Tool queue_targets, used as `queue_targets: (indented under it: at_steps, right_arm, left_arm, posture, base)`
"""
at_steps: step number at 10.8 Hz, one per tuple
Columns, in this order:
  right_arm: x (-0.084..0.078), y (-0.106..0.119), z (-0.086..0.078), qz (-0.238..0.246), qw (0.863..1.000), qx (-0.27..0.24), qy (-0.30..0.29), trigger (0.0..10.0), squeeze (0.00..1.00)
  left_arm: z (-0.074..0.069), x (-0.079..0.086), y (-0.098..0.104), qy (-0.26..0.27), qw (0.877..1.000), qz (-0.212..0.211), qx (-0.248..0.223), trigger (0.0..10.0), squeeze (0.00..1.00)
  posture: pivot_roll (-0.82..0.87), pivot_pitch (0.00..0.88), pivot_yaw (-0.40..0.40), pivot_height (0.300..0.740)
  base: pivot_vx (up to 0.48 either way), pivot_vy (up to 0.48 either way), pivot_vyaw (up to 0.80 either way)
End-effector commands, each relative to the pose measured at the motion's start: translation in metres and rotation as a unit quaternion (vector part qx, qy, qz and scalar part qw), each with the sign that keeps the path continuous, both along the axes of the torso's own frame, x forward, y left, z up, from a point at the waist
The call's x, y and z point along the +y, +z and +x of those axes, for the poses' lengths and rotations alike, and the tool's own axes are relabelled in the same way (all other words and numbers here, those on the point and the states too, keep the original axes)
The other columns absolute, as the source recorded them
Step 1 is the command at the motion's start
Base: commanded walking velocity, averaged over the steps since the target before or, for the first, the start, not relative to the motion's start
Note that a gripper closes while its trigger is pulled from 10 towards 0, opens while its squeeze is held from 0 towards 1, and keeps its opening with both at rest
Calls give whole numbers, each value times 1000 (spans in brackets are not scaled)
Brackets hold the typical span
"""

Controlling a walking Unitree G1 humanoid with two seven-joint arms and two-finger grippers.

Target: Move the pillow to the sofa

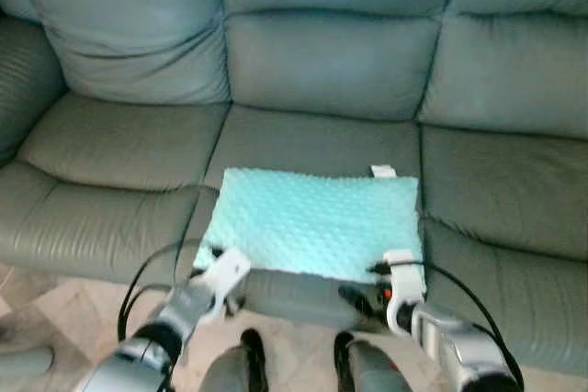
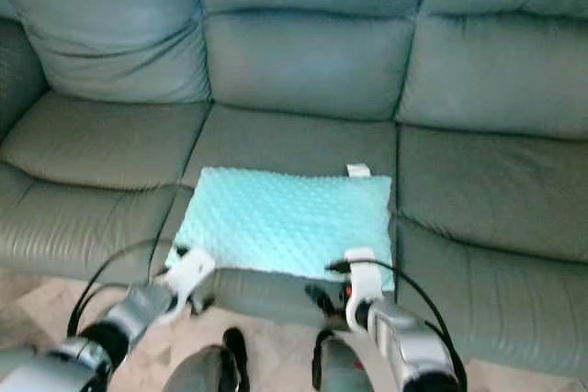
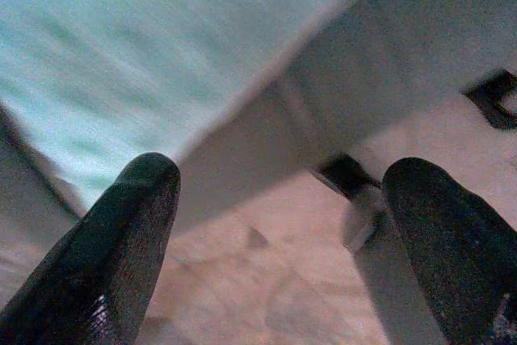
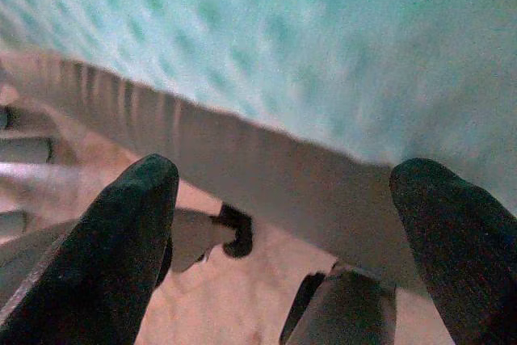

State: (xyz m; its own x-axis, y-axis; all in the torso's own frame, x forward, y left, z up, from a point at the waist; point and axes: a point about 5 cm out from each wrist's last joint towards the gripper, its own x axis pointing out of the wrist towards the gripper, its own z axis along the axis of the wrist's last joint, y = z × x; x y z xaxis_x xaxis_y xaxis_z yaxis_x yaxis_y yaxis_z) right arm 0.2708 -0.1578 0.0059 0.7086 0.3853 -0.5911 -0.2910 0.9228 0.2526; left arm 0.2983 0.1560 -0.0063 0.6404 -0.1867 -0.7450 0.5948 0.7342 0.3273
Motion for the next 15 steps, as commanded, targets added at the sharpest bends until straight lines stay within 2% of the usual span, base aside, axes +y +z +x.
queue_targets:
  at_steps: [1,2,4,8,11,12,13,14,15]
  right_arm:
    - [-3,-12,-9,-2,1000,18,-19,10000,0]
    - [-4,-16,-10,-1,999,10,-36,10000,0]
    - [-6,-19,-9,-5,999,-4,-52,10000,0]
    - [-9,-14,0,-10,996,-43,-80,10000,0]
    - [-11,-10,5,-17,993,-72,-90,10000,0]
    - [-10,-10,4,-18,993,-74,-88,10000,0]
    - [-9,-11,3,-14,993,-74,-87,10000,0]
    - [0,-5,4,21,994,-77,-70,10000,0]
    - [7,2,5,36,994,-88,-52,10000,0]
  left_arm:
    - [-9,4,-9,11,1000,7,16,10000,0]
    - [-4,-4,-5,9,1000,8,-1,10000,0]
    - [-2,-13,-4,20,1000,-2,-6,10000,0]
    - [-4,-16,-7,25,1000,10,-3,10000,0]
    - [16,-21,13,53,995,20,-85,10000,0]
    - [20,-24,18,57,994,15,-97,10000,0]
    - [22,-26,19,63,993,7,-97,10000,0]
    - [20,-29,18,67,995,-27,-65,10000,0]
    - [21,-30,19,65,996,-42,-54,10000,0]
  posture:
    - [-158,361,95,740]
    - [-164,366,100,740]
    - [-166,369,106,740]
    - [-174,374,109,740]
    - [-183,373,110,740]
    - [-185,373,109,740]
    - [-186,372,109,740]
    - [-184,374,109,740]
    - [-182,375,108,740]
  base:
    - [0,0,0]
    - [0,0,0]
    - [0,0,0]
    - [0,0,0]
    - [0,0,0]
    - [0,0,0]
    - [0,0,0]
    - [0,0,0]
    - [0,0,0]
